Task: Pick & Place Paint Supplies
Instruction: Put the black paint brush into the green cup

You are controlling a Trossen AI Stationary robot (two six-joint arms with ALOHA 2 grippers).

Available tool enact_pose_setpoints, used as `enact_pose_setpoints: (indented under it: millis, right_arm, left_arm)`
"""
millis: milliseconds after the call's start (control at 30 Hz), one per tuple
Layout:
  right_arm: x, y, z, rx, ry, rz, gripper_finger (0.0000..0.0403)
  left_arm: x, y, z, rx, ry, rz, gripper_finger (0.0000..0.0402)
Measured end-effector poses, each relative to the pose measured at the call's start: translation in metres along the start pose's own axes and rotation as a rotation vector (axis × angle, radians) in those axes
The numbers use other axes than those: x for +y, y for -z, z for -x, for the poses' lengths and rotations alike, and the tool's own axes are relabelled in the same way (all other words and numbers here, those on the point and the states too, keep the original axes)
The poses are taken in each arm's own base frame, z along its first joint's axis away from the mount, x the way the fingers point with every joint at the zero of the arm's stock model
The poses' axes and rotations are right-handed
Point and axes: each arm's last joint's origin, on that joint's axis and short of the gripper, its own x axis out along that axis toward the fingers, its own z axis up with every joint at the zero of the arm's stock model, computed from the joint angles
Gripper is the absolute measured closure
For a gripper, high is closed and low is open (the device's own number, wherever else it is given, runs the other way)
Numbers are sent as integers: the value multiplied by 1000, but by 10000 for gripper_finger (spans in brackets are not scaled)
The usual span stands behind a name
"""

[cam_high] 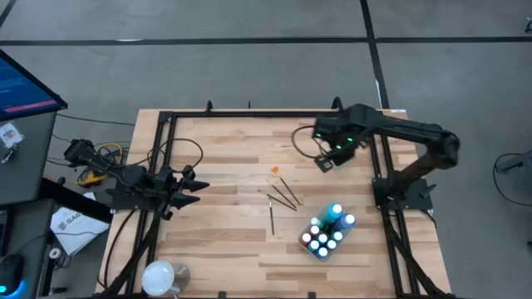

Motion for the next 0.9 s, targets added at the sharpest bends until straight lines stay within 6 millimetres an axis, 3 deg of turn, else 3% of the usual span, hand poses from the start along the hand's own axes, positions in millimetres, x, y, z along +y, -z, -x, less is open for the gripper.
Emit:
enact_pose_setpoints:
  millis: [233,433,667,900]
  right_arm:
    - [-28,42,-8,72,-65,-173,403]
    - [-41,60,-17,150,-97,-282,403]
    - [-50,56,-17,168,-123,-388,403]
    - [-57,35,-22,246,-160,-463,403]
  left_arm:
    - [0,0,0,-5,1,2,270]
    - [0,-1,0,-6,2,2,270]
    - [0,-1,0,-6,2,2,270]
    - [0,-1,0,-6,2,2,270]
